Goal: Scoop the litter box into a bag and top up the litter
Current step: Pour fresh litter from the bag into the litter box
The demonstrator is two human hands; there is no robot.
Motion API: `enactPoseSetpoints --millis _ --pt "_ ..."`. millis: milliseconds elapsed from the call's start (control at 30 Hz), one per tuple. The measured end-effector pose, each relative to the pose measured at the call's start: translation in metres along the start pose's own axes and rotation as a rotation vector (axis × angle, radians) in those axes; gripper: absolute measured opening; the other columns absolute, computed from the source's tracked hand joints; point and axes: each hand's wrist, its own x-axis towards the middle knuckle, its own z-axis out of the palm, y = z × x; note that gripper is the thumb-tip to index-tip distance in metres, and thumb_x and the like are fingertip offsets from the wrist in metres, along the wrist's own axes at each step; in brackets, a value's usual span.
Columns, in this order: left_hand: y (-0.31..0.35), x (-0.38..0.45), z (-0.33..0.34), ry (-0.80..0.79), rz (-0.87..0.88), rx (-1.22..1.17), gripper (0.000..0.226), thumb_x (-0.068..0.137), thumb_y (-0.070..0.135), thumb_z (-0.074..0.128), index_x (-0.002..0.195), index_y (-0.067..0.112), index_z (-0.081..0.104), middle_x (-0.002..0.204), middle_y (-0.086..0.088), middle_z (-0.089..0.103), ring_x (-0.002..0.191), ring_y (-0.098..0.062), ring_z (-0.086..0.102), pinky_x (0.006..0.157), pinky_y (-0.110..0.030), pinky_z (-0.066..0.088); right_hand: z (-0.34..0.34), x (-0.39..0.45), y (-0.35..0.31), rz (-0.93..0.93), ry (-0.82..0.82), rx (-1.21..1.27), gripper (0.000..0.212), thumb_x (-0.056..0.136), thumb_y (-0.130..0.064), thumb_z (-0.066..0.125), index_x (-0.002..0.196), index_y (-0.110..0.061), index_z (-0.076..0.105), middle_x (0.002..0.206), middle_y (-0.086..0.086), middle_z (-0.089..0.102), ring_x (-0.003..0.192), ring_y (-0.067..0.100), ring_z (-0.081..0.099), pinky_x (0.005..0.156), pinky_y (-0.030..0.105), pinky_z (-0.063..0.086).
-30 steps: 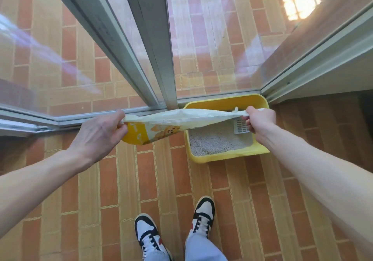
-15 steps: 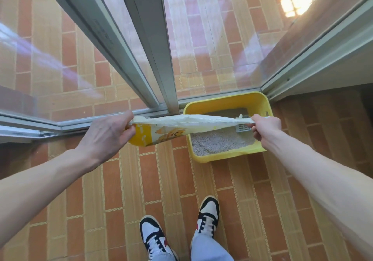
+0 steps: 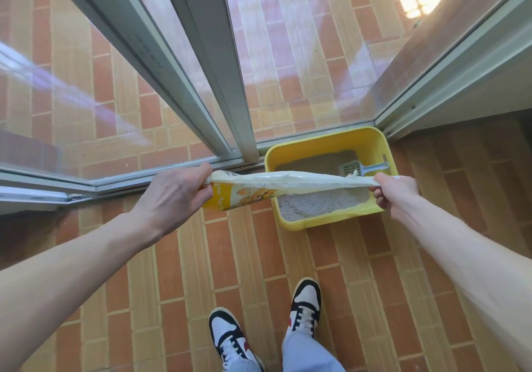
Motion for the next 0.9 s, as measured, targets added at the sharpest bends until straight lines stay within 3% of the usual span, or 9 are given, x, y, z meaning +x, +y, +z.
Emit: enactPoseSetpoints --millis 233,500,700,900 --pt "0.004 -0.006 0.001 -0.006 -0.044 -0.006 0.035 0.091 0.012 0.067 0.080 0.020 0.034 0.060 0.010 0.033 0.050 -0.019 0.037 0.046 -0.029 0.023 0.000 -0.003 0.003 -0.022 -0.036 -0.042 0.011 0.096 -0.009 0.055 0.092 -0.003 0.064 0.065 0.008 0.063 0.047 0.009 0.047 0.035 0.016 0.038" --pt "-0.003 -0.004 0.001 0.002 -0.112 -0.025 0.023 0.095 0.012 0.063 0.081 0.012 0.044 0.060 0.001 0.047 0.052 -0.022 0.045 0.048 -0.035 0.034 0.007 -0.001 -0.002 -0.103 -0.059 -0.132 0.012 0.097 -0.011 0.055 0.098 -0.002 0.062 0.065 0.008 0.064 0.045 0.009 0.049 0.036 0.018 0.040" --pt "-0.009 0.002 -0.007 0.004 -0.095 -0.038 0.021 0.097 0.015 0.063 0.083 0.015 0.047 0.062 0.007 0.046 0.054 -0.010 0.044 0.047 -0.026 0.030 0.010 -0.001 -0.020 -0.101 -0.072 -0.164 0.012 0.098 -0.007 0.053 0.090 -0.003 0.060 0.064 0.008 0.064 0.045 0.009 0.048 0.037 0.018 0.039" --pt "-0.008 0.009 -0.015 0.028 -0.133 -0.014 0.023 0.096 0.014 0.064 0.084 0.015 0.044 0.059 0.005 0.041 0.053 -0.024 0.044 0.048 -0.032 0.027 0.016 0.002 -0.033 -0.124 -0.034 -0.105 0.014 0.099 -0.012 0.055 0.100 -0.001 0.064 0.067 0.008 0.065 0.046 0.008 0.049 0.041 0.020 0.040"
